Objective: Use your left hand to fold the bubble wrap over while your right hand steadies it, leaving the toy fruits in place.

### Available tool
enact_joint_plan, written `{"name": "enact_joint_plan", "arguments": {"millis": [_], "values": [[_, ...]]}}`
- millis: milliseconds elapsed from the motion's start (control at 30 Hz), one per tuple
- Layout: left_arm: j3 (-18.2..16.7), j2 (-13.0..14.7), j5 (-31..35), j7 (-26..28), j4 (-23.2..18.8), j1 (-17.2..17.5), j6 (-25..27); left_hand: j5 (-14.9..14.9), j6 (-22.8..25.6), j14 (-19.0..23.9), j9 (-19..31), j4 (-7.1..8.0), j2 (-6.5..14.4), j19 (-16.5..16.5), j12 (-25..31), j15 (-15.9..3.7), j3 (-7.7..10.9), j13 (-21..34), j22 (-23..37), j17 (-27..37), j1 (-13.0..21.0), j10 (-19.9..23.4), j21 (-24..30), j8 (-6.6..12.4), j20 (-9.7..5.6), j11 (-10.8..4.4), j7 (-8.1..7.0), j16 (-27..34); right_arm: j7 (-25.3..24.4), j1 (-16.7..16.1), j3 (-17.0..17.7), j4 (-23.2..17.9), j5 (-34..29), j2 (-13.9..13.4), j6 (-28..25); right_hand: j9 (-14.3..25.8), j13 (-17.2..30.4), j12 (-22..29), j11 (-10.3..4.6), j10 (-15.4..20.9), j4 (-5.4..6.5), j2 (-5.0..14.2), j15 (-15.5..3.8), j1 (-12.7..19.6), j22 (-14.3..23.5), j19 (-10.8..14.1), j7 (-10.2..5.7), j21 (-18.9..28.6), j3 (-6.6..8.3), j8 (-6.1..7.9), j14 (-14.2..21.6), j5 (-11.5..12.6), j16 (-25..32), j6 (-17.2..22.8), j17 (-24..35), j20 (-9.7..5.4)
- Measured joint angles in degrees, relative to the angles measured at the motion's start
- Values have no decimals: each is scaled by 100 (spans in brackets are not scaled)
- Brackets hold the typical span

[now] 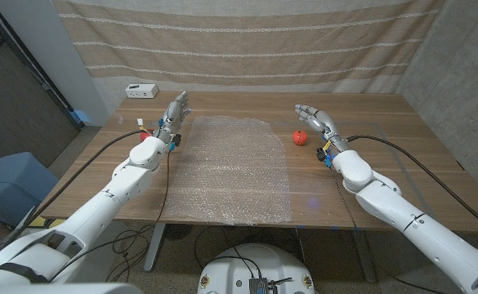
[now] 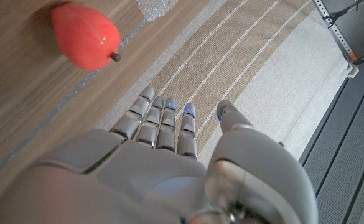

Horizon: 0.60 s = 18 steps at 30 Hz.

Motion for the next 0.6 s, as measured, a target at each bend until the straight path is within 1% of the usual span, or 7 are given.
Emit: {"name": "enact_joint_plan", "arguments": {"millis": [67,167,233,267,333,433,600], "values": [[0,66,73,75,-93,29,73,-22,30,0,0,-41,38,10,0,0,10,0,0,0,38,37,0,0,10,38,12,0,-23,-57,0,-122,-55,-52,-35,0,0,25,-5,71,-9,12,-16,49,0,8,-39,1,4,0,56,0,3,40,0,-8],[0,149,163,160,-207,63,170,-22,72,60,0,-61,46,10,34,0,17,0,0,0,90,114,0,0,10,-37,9,0,-140,-197,0,-431,-363,-186,-278,0,-1,41,14,153,-9,12,-47,49,0,70,-30,1,4,0,127,-22,44,93,26,-9],[0,149,210,199,-207,63,212,-22,82,60,0,-84,46,33,34,0,40,0,0,0,90,150,0,0,33,-73,-1,0,-140,-257,0,-559,-363,-241,-278,0,-1,41,20,186,-38,12,-46,49,0,85,-26,1,-9,0,168,-44,59,115,26,-24],[0,149,237,221,-207,63,239,-22,112,60,0,-84,46,40,34,-1,40,0,-1,0,90,150,0,0,40,-74,10,0,-140,-291,-2,-631,-363,-271,-278,0,-1,41,8,197,-54,12,-47,49,0,91,-38,1,7,0,168,-44,65,145,26,-30],[4,273,315,267,-348,88,318,-22,123,120,0,-106,46,52,34,-2,19,0,-1,0,90,184,16,0,51,-68,21,0,-223,-370,-10,-822,-690,-349,-529,-1,-1,41,3,206,-57,12,-61,49,17,100,-49,1,5,0,181,-44,65,173,26,-39],[24,325,388,278,-371,80,392,-43,144,120,-1,-106,25,71,56,-2,19,0,-1,0,115,210,40,0,70,-76,42,0,-248,-464,-26,-1049,-857,-444,-667,0,-1,57,32,234,-57,11,-88,95,27,100,-18,1,5,0,208,-44,87,204,35,-39],[79,400,520,249,-367,-8,482,-43,153,157,-1,-123,46,101,55,-26,36,-1,-1,1,151,241,40,0,100,-107,52,0,-268,-589,-53,-1379,-1140,-580,-915,-1,-1,62,2,264,-57,34,-119,118,27,162,-39,1,5,0,240,-44,87,286,53,-39]]}}
